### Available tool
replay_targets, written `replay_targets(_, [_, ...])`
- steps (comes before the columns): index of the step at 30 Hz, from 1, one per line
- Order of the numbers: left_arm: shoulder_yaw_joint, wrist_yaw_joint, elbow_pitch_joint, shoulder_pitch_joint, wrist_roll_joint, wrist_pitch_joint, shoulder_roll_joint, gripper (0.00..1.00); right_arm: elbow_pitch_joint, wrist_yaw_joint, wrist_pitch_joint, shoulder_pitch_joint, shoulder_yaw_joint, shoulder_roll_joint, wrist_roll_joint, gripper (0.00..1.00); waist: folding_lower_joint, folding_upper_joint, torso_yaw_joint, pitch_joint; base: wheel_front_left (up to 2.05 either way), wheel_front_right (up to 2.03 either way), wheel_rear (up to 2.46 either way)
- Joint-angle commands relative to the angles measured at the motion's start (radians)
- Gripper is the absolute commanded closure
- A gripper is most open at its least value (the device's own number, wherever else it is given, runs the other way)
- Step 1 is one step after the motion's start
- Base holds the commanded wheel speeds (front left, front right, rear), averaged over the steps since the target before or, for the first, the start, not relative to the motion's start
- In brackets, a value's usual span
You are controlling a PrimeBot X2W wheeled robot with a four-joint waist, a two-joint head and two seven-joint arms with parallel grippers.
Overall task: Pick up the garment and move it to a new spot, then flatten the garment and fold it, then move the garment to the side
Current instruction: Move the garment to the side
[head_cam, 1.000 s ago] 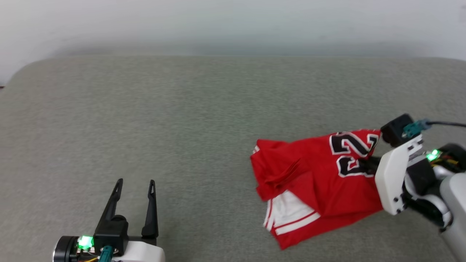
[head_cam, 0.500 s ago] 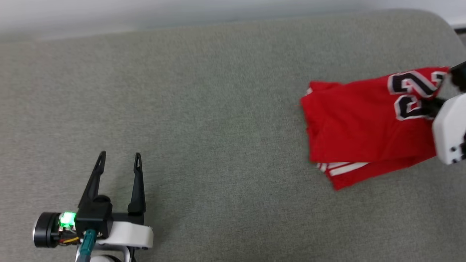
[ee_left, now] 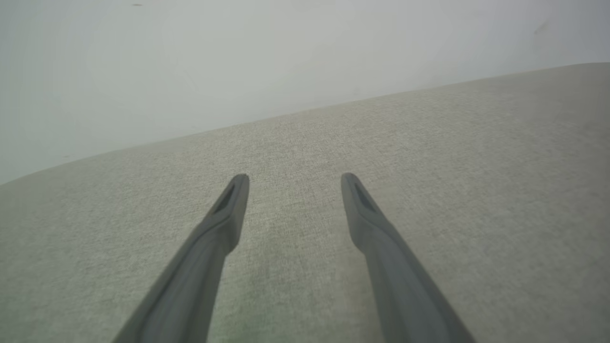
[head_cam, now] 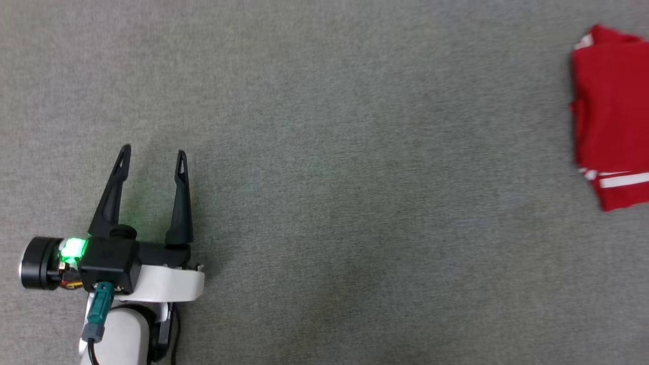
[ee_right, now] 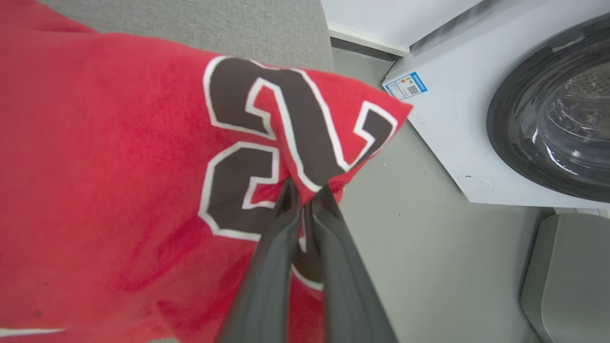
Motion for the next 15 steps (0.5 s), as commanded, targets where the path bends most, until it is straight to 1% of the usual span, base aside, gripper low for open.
replay_targets(1, [0.001,-0.004,-0.008,-0.022,-0.002,-0.002,0.004,0.0,0.007,-0.002,0.006,-0.02,-0.031,-0.013,-0.021,1.0,-0.0002,0.0,0.028,0.048,0.0,0.0,0.0])
replay_targets(5, [-0.001,-0.004,-0.021,-0.045,-0.002,-0.002,0.003,0.0,0.025,-0.002,0.013,-0.024,-0.11,-0.006,-0.071,1.0,-0.0002,0.0,0.04,0.08,0.0,0.0,0.0])
replay_targets(9, [-0.004,-0.002,-0.025,-0.055,-0.001,-0.002,0.001,0.0,0.035,-0.002,0.015,-0.029,-0.165,0.026,-0.114,1.0,-0.0002,0.0,0.046,0.088,0.0,0.0,0.0])
replay_targets(10, [-0.005,-0.001,-0.023,-0.056,-0.001,-0.002,0.0,0.0,0.037,-0.002,0.011,-0.03,-0.175,0.035,-0.124,0.95,-0.0002,0.0,0.048,0.086,0.0,0.0,0.0])
replay_targets(11, [-0.005,0.002,-0.022,-0.055,-0.001,-0.002,-0.001,0.0,0.039,-0.002,0.008,-0.032,-0.189,0.052,-0.131,0.35,-0.0002,0.0,0.049,0.081,0.0,0.0,0.0])
replay_targets(12, [-0.004,0.006,-0.02,-0.052,-0.002,-0.002,-0.003,0.0,0.044,-0.002,0.006,-0.034,-0.205,0.07,-0.135,0.0,-0.0002,0.0,0.049,0.072,0.0,0.0,0.0])
replay_targets(13, [-0.002,0.008,-0.015,-0.044,-0.003,-0.002,-0.004,0.0,0.049,-0.002,0.005,-0.032,-0.217,0.086,-0.143,0.0,-0.0002,0.0,0.05,0.058,0.0,0.0,0.0])
replay_targets(15, [-0.005,0.012,-0.006,-0.025,-0.004,-0.002,-0.008,0.0,0.046,-0.002,-0.01,-0.011,-0.221,0.096,-0.163,0.0,-0.0002,0.0,0.054,0.025,0.0,0.0,0.0])
